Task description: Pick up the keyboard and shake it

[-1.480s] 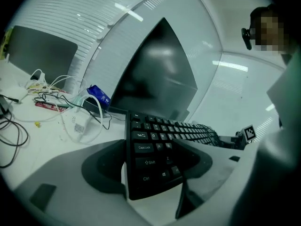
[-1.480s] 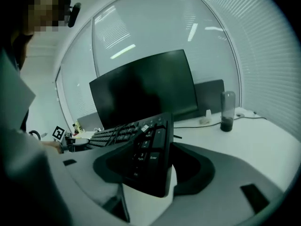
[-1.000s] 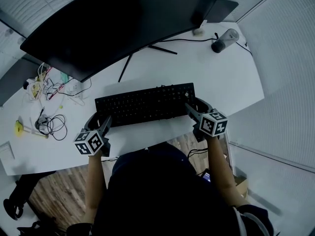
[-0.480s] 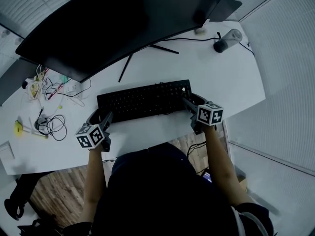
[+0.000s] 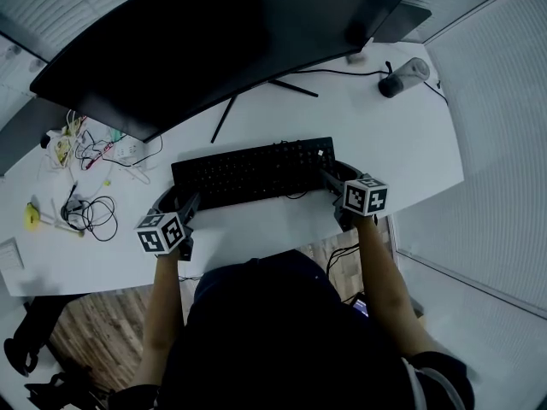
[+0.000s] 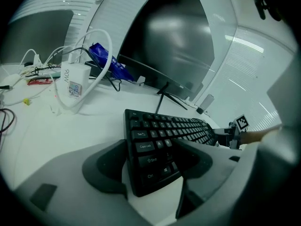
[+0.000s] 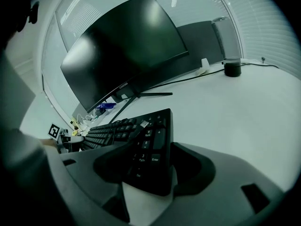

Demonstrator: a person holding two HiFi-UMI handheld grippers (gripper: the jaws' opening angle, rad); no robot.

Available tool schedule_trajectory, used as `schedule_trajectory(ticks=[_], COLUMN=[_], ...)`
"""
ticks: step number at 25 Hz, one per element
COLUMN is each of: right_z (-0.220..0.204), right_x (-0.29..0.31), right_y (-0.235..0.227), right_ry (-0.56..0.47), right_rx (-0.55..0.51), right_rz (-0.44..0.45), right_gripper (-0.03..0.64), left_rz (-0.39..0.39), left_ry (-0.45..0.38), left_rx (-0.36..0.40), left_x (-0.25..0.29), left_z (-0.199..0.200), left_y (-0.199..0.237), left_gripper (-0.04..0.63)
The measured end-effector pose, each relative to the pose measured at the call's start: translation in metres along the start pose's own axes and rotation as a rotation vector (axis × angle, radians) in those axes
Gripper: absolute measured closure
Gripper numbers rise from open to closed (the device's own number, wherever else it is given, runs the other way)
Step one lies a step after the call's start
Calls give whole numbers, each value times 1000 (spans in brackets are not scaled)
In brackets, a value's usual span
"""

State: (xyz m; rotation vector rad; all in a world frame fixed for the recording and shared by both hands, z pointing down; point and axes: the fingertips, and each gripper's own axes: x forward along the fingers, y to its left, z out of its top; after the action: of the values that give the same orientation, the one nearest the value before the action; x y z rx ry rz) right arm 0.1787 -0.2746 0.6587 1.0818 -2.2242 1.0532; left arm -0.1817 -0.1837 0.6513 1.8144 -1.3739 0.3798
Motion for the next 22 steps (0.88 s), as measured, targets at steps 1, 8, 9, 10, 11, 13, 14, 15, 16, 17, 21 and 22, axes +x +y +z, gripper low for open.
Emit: schedule_trajectory(ticks=[1,8,9,10,11,13,14,15,16,17,21,22], right_z=[-1,6,7,9,11,20,27,35,43,51,95,112], right_x=[0,-16,-23,-30,-37,-49,-54,-59,-63,-67,-85,-92], right_y=[0,-5,-7,-7,-5,7,17,28,40,52,112,128], right_ry=[5,12,3,-6,-15,-50,-77,-106,-133,-158,-290,-338], right_rx=[-16,-133,-133,-132,-133,-143,-152,-164,-181,-202,-314,-346], right_rz=[-6,-109,-140,-171,-196,-215,-219,-221,-221,-218,-184,-177], right_gripper=[356,356,355,356,356,390,468,538,559,572,589,589], left_rz=[1,56,72,82,88,100,107,110,107,102,87,81], left_ry=[10,34,16,-5,-26,-62,-77,-95,-115,-137,-276,-329], left_rx=[9,33,37,55,85,169,214,252,283,308,383,397], left_x=[0,-18,-25,-33,-41,-55,-61,-66,-71,-75,-94,-101], left_z=[-1,-13,-10,-5,2,16,24,32,40,48,94,111], left_y=[1,12,13,11,7,-5,-13,-22,-32,-43,-87,-99], left_gripper=[281,281,281,281,281,361,464,546,556,565,572,572])
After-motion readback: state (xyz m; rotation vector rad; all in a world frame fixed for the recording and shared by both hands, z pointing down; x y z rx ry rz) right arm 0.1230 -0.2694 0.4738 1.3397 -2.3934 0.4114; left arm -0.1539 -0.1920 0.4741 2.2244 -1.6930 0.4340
